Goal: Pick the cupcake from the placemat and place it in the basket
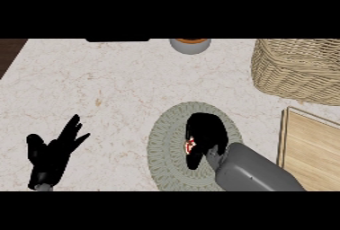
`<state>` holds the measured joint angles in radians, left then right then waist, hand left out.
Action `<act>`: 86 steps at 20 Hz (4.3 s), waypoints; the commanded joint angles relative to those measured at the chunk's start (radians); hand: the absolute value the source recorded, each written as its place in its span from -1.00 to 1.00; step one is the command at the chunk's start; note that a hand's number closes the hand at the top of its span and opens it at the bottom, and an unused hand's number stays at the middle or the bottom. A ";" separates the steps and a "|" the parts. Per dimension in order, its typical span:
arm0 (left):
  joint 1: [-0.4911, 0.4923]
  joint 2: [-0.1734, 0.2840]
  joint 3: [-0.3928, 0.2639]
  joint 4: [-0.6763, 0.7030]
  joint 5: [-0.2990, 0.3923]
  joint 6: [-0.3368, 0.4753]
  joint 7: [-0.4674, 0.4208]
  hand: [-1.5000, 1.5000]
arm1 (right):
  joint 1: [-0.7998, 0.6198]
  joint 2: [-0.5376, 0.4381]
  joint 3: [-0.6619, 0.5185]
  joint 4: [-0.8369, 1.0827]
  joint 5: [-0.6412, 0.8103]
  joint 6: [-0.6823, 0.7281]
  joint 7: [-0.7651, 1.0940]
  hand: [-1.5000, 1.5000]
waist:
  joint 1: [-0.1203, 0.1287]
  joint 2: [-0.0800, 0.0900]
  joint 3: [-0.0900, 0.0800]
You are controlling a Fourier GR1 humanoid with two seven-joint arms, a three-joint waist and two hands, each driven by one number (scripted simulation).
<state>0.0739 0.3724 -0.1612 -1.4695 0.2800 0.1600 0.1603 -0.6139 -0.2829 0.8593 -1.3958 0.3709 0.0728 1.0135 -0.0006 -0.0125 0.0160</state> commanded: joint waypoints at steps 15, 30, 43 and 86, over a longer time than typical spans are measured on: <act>0.075 -0.005 0.000 0.045 0.000 -0.009 0.068 0.00 | -0.126 0.071 -0.340 -0.118 0.201 -0.415 -0.004 1.00 | -0.037 0.004 -0.011; 0.073 0.004 0.011 0.077 -0.023 -0.034 0.049 0.00 | -0.303 -0.169 -0.725 -0.289 0.255 -0.221 0.147 1.00 | -0.017 0.010 -0.017; 0.021 -0.013 0.015 0.079 -0.027 -0.037 0.096 0.00 | -0.331 -0.344 -0.931 -0.013 0.134 -0.145 -0.079 1.00 | -0.001 0.020 -0.016; 0.086 -0.065 0.018 0.054 -0.088 -0.052 0.069 0.00 | -0.249 -0.458 -1.187 0.656 0.077 -0.334 -0.748 -1.00 | 0.010 0.015 -0.016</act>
<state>0.0908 0.3263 -0.1066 -1.4975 0.2097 0.1158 0.1980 -0.8499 -0.7427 -0.3028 -0.7334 0.4599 -0.2259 0.2592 0.0123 -0.0080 0.0148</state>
